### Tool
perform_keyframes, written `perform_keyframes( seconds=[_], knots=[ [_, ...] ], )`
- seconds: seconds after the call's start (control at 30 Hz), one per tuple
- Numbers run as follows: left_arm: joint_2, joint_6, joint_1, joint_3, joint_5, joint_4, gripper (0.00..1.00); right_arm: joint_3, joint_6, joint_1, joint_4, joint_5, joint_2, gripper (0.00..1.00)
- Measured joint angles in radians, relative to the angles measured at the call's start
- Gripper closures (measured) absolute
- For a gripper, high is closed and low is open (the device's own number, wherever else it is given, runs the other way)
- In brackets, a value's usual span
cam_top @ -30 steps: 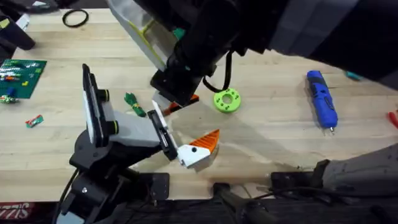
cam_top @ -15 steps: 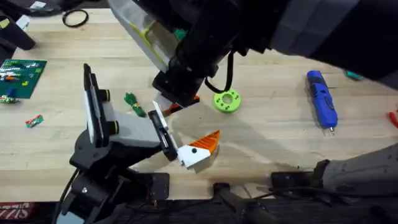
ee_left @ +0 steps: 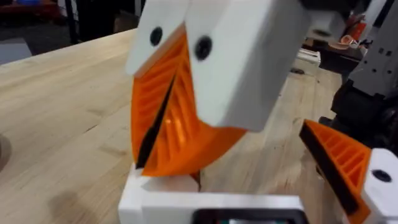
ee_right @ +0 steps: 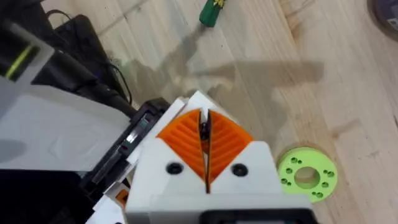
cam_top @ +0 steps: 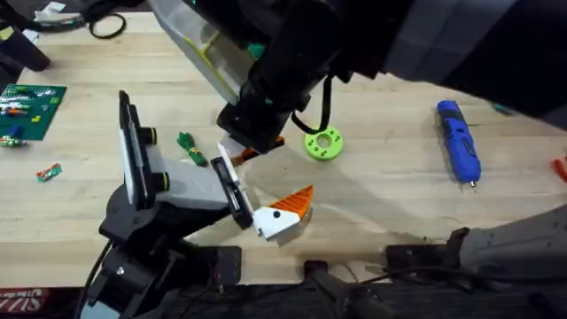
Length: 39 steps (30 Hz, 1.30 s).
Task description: Pick up the gripper from the table and insert it into the empty holder that is missing its gripper. Then pick up a screw, insert it into the mounting hole, and use the screwdriver to tighten it. Finally, clean up the table by picking up the vegetable and placing it into the bucket.
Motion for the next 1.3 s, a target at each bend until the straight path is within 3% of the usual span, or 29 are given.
perform_keyframes(
  seconds=[1.3],
  knots=[
    [0.000,0.002,0.000,0.000,0.006,0.000,0.017,0.000,-0.004,0.021,-0.014,0.007,-0.008,0.996]
  ],
)
